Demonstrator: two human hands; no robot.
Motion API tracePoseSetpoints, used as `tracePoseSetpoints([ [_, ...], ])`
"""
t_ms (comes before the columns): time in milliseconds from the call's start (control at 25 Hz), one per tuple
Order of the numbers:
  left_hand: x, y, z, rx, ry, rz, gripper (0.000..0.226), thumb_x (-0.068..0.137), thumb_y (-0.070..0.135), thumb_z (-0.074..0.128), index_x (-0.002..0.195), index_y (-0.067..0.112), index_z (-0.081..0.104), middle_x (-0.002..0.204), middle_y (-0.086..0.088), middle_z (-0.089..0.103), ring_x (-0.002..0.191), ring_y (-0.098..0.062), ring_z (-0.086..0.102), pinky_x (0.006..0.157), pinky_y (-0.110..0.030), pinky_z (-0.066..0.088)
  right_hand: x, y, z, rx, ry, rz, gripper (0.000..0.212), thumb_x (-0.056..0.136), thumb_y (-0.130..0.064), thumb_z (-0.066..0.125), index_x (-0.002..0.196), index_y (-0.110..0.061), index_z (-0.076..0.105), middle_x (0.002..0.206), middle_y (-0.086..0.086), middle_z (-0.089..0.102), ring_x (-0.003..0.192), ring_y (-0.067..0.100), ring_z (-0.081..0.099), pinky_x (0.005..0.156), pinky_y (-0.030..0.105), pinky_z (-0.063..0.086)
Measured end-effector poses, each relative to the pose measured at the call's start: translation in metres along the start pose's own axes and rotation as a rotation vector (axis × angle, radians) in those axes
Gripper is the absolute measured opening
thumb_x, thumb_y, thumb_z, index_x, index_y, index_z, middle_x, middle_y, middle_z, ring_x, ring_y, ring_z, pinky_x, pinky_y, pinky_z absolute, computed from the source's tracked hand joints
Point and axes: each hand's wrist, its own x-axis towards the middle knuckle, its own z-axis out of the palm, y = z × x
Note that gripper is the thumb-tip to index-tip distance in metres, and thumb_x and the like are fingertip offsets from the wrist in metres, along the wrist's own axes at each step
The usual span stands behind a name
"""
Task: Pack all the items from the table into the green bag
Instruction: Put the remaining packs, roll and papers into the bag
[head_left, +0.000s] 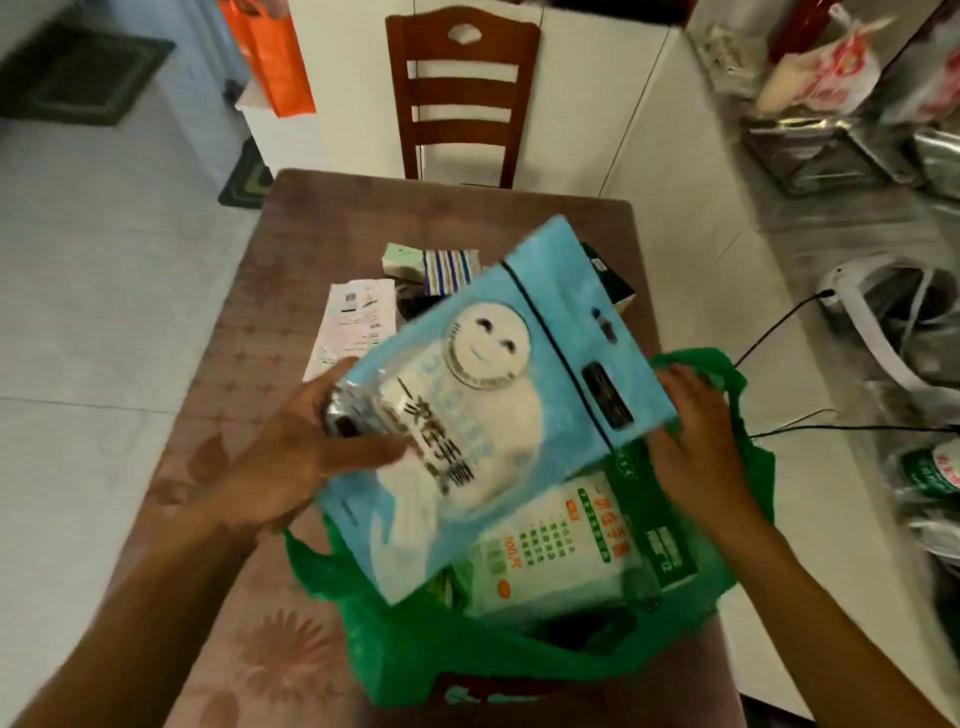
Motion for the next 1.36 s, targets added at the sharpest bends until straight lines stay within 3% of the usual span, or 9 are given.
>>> tracePoseSetpoints([
  [120, 0.009, -0.031, 0.043, 0.226, -0.237, -0.291, 0.047, 0.076, -0.004, 0.071, 0.114, 0.016, 0.054, 0.101, -0.011, 0.073, 0.089, -0.027, 0.071, 0.069, -0.033, 0.059, 0.003, 0.002, -0.012, 0.283, 0.043, 0.094, 0.043, 0.091, -0.038, 0.041, 0.13, -0.025, 0.051, 0.136, 0.009, 0.051, 0.125, 0.029, 0.047, 0.104, 0.053, 0.039],
  [280, 0.027, -0.091, 0.067, 0.987, -0.113, -0.051, 0.056, 0.075, 0.018, 0.073, 0.125, 0.027, 0.048, 0.122, 0.0, 0.06, 0.106, -0.019, 0.06, 0.086, -0.028, 0.05, -0.018, -0.004, -0.032, 0.269, 0.082, 0.034, 0.037, 0.089, -0.037, 0.046, 0.125, -0.03, 0.053, 0.129, -0.001, 0.055, 0.119, 0.018, 0.051, 0.099, 0.047, 0.046],
  [440, 0.025, -0.105, 0.062, 1.177, 0.092, 0.143, 0.066, 0.078, 0.043, 0.069, 0.135, 0.028, 0.039, 0.135, 0.003, 0.048, 0.112, -0.016, 0.05, 0.092, -0.034, 0.049, -0.052, -0.024, 0.004, -0.123, -0.667, -0.499, 0.061, 0.087, -0.059, 0.048, 0.142, -0.045, 0.027, 0.155, -0.02, 0.018, 0.143, 0.006, 0.011, 0.118, 0.038, 0.015],
  [520, 0.019, -0.106, 0.054, 1.319, 0.05, 0.099, 0.064, 0.083, 0.048, 0.06, 0.139, 0.028, 0.037, 0.141, 0.003, 0.044, 0.118, -0.018, 0.049, 0.096, -0.035, 0.047, -0.064, -0.015, 0.043, -0.325, -0.83, -0.631, 0.07, 0.087, -0.064, 0.042, 0.146, -0.052, 0.006, 0.158, -0.018, -0.015, 0.146, 0.014, -0.016, 0.119, 0.046, -0.002],
  [640, 0.011, -0.09, 0.051, 1.272, 0.12, 0.263, 0.042, 0.085, 0.044, 0.057, 0.124, 0.029, 0.056, 0.125, 0.007, 0.061, 0.097, -0.012, 0.064, 0.079, -0.028, 0.054, -0.055, -0.006, 0.06, -0.338, -0.822, -0.495, 0.073, 0.087, -0.065, 0.042, 0.142, -0.059, -0.005, 0.153, -0.024, -0.028, 0.141, 0.018, -0.025, 0.117, 0.053, -0.007],
  [760, 0.044, -0.064, 0.027, 0.947, 0.483, 0.413, 0.018, 0.086, 0.024, 0.064, 0.103, 0.019, 0.065, 0.091, 0.007, 0.069, 0.067, -0.008, 0.064, 0.057, -0.022, 0.054, -0.046, -0.021, 0.051, -0.33, -0.788, -0.454, 0.069, 0.083, -0.074, 0.032, 0.144, -0.05, 0.015, 0.158, -0.021, -0.009, 0.144, 0.009, -0.016, 0.12, 0.043, -0.004],
  [840, 0.097, -0.066, -0.007, 0.902, 0.658, 0.29, 0.014, 0.086, 0.016, 0.06, 0.1, 0.016, 0.063, 0.09, 0.003, 0.068, 0.07, -0.019, 0.065, 0.06, -0.03, 0.054, -0.039, -0.037, 0.049, -0.218, -0.646, -0.404, 0.062, 0.086, -0.069, 0.026, 0.143, -0.043, 0.03, 0.158, -0.018, 0.009, 0.144, 0.005, -0.006, 0.12, 0.035, 0.001],
  [1040, 0.191, -0.148, -0.052, 1.449, 0.006, -0.273, 0.055, 0.082, 0.039, 0.066, 0.129, 0.018, 0.048, 0.121, -0.012, 0.06, 0.105, -0.03, 0.059, 0.087, -0.041, 0.049, -0.026, -0.038, 0.05, -0.061, -0.295, -0.211, 0.054, 0.091, -0.058, 0.032, 0.132, -0.03, 0.053, 0.148, -0.013, 0.036, 0.143, 0.007, 0.014, 0.113, 0.023, 0.007],
  [1360, 0.13, -0.13, -0.045, 1.162, 0.208, -0.032, 0.053, 0.068, 0.044, 0.077, 0.11, 0.017, 0.06, 0.098, -0.005, 0.063, 0.076, -0.012, 0.054, 0.061, -0.023, 0.041, -0.016, -0.026, 0.014, 0.241, -0.176, 0.051, 0.027, 0.089, -0.033, 0.059, 0.115, -0.028, 0.063, 0.121, -0.015, 0.06, 0.113, 0.003, 0.053, 0.097, 0.027, 0.045],
])
